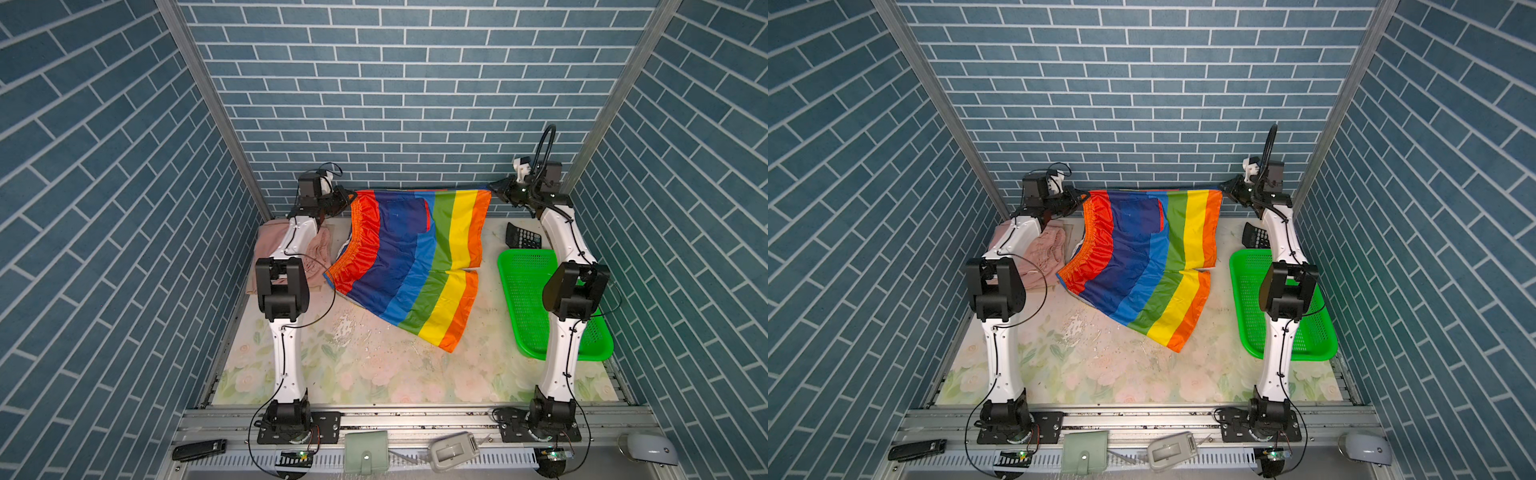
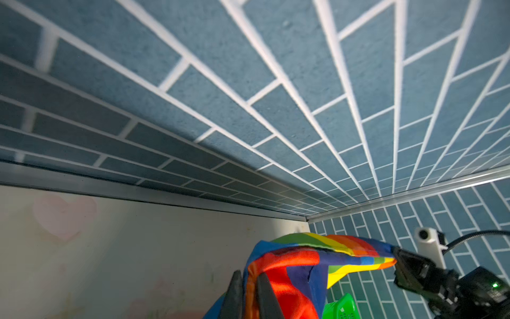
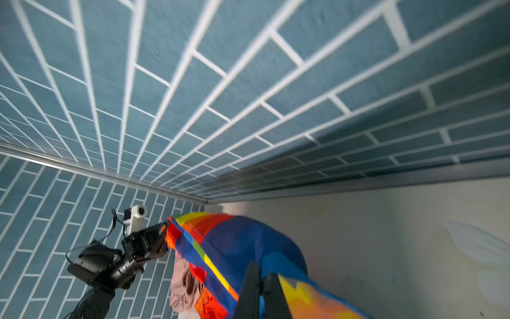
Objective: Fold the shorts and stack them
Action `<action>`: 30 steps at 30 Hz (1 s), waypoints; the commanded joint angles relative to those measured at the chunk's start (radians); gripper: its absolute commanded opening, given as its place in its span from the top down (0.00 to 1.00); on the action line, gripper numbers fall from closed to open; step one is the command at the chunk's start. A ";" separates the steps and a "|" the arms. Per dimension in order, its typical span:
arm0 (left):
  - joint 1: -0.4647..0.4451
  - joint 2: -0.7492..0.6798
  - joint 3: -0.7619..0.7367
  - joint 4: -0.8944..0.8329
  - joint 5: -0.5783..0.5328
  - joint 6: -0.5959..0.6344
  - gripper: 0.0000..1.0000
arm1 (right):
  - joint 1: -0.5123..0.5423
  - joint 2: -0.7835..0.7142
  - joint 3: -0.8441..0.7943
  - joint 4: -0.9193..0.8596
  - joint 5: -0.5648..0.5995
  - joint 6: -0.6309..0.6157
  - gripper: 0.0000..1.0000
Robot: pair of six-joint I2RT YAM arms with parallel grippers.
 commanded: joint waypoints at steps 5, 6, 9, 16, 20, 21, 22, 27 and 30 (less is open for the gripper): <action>0.013 0.019 -0.005 0.064 0.052 -0.045 0.79 | 0.073 -0.357 -0.409 0.065 -0.005 -0.090 1.00; 0.017 0.002 -0.037 0.082 0.060 -0.050 0.77 | 0.084 -0.413 -0.479 0.084 0.001 -0.094 1.00; 0.039 -0.072 -0.152 0.148 0.082 -0.071 0.73 | 0.118 -0.578 -0.683 0.119 0.030 -0.096 1.00; 0.087 -0.309 -0.529 0.249 0.108 -0.055 0.66 | 0.281 -0.910 -1.183 0.139 0.088 -0.088 1.00; 0.128 -0.457 -0.791 0.287 0.060 -0.059 0.61 | 0.408 -1.012 -1.466 0.220 0.132 -0.034 1.00; 0.142 -0.492 -0.845 0.266 0.042 -0.055 0.59 | 0.435 -1.025 -1.532 0.252 0.133 -0.009 1.00; 0.154 -0.517 -0.887 0.257 0.035 -0.053 0.53 | 0.461 -1.029 -1.585 0.273 0.139 0.011 1.00; 0.177 -0.607 -0.948 0.033 -0.039 0.052 0.36 | 0.536 -0.983 -1.670 0.267 0.112 0.011 0.98; 0.177 -0.655 -0.916 -0.121 -0.120 0.120 0.24 | 0.536 -1.014 -1.617 0.159 0.131 -0.045 0.78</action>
